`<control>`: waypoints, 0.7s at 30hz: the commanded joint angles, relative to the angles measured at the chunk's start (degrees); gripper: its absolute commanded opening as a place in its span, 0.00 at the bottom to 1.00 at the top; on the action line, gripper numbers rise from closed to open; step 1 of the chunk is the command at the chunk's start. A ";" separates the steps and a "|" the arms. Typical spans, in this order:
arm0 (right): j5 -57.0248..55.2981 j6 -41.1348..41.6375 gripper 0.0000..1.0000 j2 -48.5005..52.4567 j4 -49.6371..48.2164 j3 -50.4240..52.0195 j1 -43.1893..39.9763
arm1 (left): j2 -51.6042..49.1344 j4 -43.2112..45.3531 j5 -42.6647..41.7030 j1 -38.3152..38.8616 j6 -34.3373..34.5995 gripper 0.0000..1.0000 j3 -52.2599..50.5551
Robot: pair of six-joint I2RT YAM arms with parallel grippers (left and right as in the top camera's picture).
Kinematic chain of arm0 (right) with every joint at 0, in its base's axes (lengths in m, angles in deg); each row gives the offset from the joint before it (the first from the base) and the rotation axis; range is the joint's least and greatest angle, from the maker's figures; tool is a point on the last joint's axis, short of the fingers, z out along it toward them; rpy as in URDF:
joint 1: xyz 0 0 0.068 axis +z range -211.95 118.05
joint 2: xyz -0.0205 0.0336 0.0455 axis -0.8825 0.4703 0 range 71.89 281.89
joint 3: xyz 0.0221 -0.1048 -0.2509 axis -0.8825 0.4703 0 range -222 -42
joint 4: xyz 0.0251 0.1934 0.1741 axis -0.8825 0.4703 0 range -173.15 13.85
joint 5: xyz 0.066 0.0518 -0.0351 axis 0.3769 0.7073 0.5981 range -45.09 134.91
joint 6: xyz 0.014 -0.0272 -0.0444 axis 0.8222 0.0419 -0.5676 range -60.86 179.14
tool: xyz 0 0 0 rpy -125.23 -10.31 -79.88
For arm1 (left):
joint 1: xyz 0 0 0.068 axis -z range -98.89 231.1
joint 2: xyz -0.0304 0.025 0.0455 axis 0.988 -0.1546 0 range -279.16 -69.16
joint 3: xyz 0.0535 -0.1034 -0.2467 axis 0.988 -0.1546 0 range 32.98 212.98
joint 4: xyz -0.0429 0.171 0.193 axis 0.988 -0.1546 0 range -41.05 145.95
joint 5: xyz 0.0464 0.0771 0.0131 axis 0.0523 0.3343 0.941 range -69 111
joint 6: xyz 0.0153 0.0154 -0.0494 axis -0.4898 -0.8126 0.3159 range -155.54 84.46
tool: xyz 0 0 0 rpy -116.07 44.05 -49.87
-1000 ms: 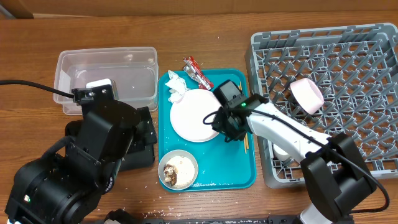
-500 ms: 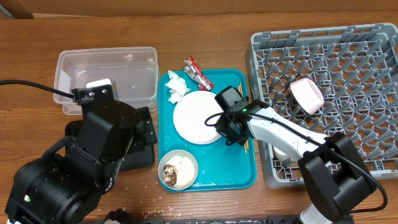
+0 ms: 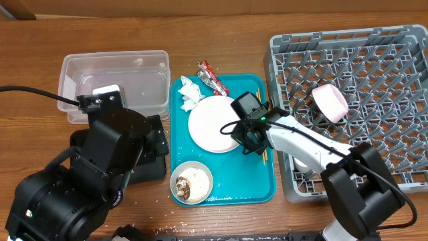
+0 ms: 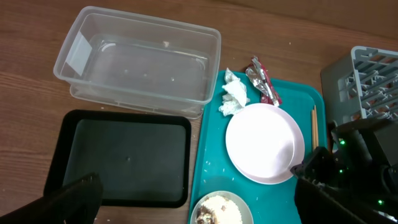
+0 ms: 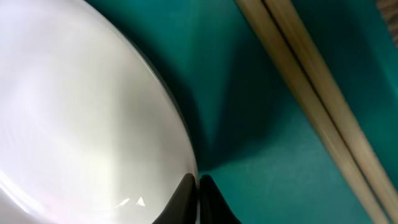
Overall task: Sort waste into correct bins and load items into the dishwasher
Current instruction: 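Move the right gripper to the white plate and grip its edge, then lift the white plate and stand it upright in the rack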
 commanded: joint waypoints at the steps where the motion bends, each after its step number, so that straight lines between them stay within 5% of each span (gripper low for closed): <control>1: -2.38 -4.48 0.04 -4.79 1.55 -1.97 -0.17 | -0.17 0.09 1.16 0.22 0.52 1.00 0.09; 9: -18.78 -24.39 0.04 -23.61 5.68 -7.06 -0.17 | -0.17 0.09 1.16 0.22 0.52 1.00 0.09; 17: -73.05 -27.36 0.04 -35.95 13.11 -7.06 -1.57 | -0.17 0.09 1.16 0.22 0.52 1.00 0.09; 21: -81.37 -32.09 0.04 -34.93 13.77 -7.04 -7.28 | -0.17 0.09 1.16 0.22 0.52 1.00 0.09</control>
